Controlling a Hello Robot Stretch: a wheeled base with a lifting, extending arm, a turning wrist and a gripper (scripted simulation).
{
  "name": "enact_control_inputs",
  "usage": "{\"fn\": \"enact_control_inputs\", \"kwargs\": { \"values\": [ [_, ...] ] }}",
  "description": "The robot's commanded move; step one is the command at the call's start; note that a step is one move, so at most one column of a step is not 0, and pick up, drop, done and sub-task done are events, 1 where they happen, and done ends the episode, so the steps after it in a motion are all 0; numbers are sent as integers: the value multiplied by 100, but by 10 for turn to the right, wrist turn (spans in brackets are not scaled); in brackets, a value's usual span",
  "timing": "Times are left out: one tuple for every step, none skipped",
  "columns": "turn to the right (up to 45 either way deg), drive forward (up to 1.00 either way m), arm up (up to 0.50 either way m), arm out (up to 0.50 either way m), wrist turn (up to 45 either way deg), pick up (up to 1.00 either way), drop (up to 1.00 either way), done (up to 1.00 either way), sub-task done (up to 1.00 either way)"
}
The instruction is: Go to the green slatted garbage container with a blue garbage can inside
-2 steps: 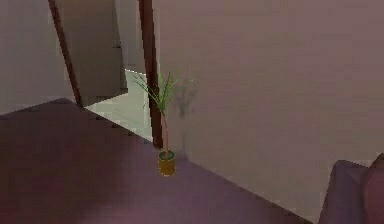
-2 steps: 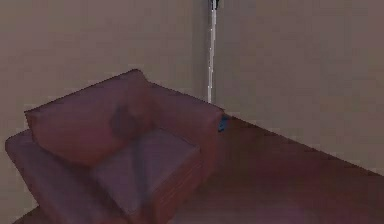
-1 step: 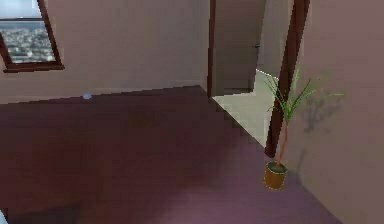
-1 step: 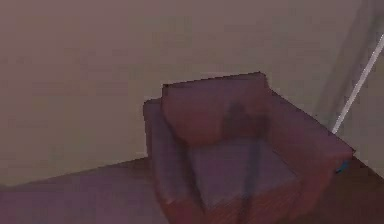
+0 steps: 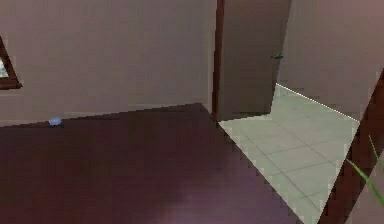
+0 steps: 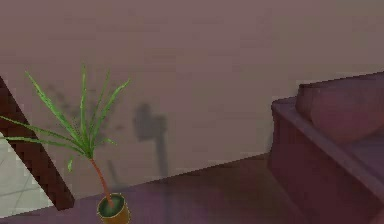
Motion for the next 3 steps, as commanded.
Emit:
{"fn": "enact_control_inputs", "kwargs": {
  "values": [
    [-30, 0, 0, 0, 0, 0, 0, 0, 0],
    [0, 85, 0, 0, 0, 0, 0, 0, 0],
    [450, 0, 0, 0, 0, 0, 0, 0, 0]
  ]
}}
